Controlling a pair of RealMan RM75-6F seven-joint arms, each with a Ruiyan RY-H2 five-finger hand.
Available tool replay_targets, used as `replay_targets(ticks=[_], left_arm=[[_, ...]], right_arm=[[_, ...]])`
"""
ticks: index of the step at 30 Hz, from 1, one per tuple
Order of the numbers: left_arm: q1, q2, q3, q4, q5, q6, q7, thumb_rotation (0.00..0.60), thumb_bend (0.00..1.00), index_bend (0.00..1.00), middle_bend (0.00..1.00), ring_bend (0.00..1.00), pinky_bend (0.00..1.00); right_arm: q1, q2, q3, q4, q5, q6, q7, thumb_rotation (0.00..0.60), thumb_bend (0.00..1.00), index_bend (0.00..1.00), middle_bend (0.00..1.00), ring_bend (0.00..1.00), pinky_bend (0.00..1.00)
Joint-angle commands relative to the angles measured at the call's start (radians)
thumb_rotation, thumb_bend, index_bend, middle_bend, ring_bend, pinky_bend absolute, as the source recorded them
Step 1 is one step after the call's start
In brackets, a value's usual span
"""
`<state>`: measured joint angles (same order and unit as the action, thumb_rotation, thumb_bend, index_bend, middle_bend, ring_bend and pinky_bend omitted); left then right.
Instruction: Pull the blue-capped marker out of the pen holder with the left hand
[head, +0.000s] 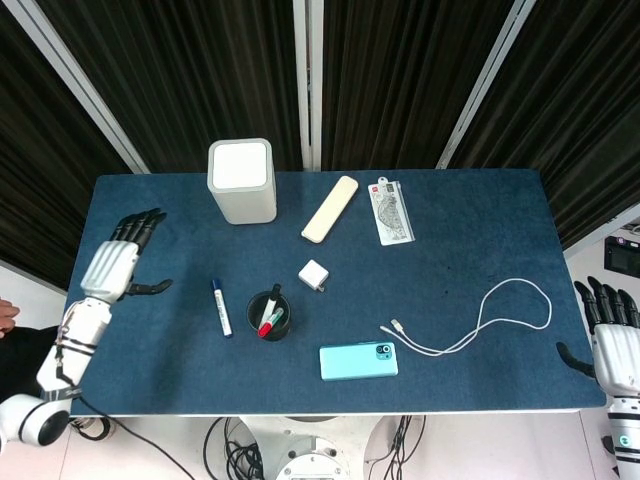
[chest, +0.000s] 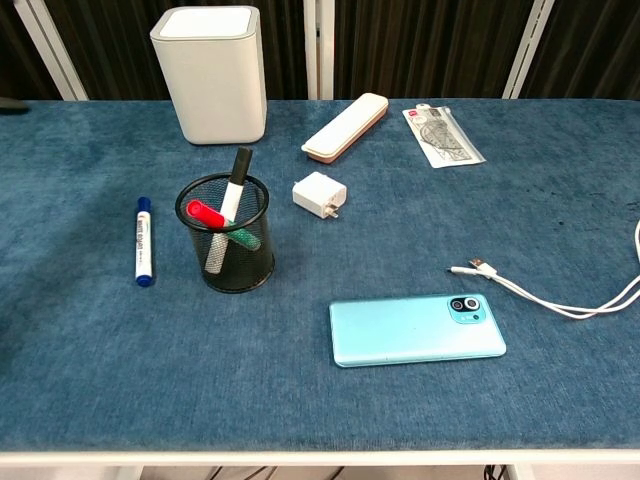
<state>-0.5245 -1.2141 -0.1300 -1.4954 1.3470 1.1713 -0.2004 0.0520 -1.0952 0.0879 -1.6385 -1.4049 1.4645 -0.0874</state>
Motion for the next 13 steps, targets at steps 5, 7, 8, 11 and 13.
replay_targets(ticks=[5,7,8,11,13], left_arm=[[0.183,0.033,0.131,-0.007,0.040,0.182,0.279,0.600,0.16,0.00,0.00,0.00,0.02],[0.214,0.019,0.149,0.012,0.042,0.211,0.333,0.600,0.15,0.00,0.00,0.00,0.02],[0.232,0.013,0.158,0.016,0.041,0.222,0.357,0.600,0.15,0.00,0.00,0.00,0.02],[0.259,0.007,0.172,0.018,0.047,0.237,0.380,0.600,0.14,0.00,0.00,0.00,0.02],[0.270,0.006,0.171,0.018,0.052,0.247,0.381,0.600,0.14,0.00,0.00,0.00,0.02]], right_arm=[[0.003,-0.024,-0.007,0.023,-0.023,0.010,-0.030,0.600,0.18,0.00,0.00,0.00,0.00],[0.003,-0.035,-0.009,0.032,-0.028,0.014,-0.036,0.600,0.18,0.00,0.00,0.00,0.00],[0.002,-0.041,-0.010,0.036,-0.029,0.015,-0.038,0.600,0.18,0.00,0.00,0.00,0.00],[0.003,-0.054,-0.012,0.045,-0.033,0.017,-0.038,0.600,0.18,0.00,0.00,0.00,0.00],[0.004,-0.058,-0.012,0.046,-0.036,0.018,-0.041,0.600,0.18,0.00,0.00,0.00,0.00]])
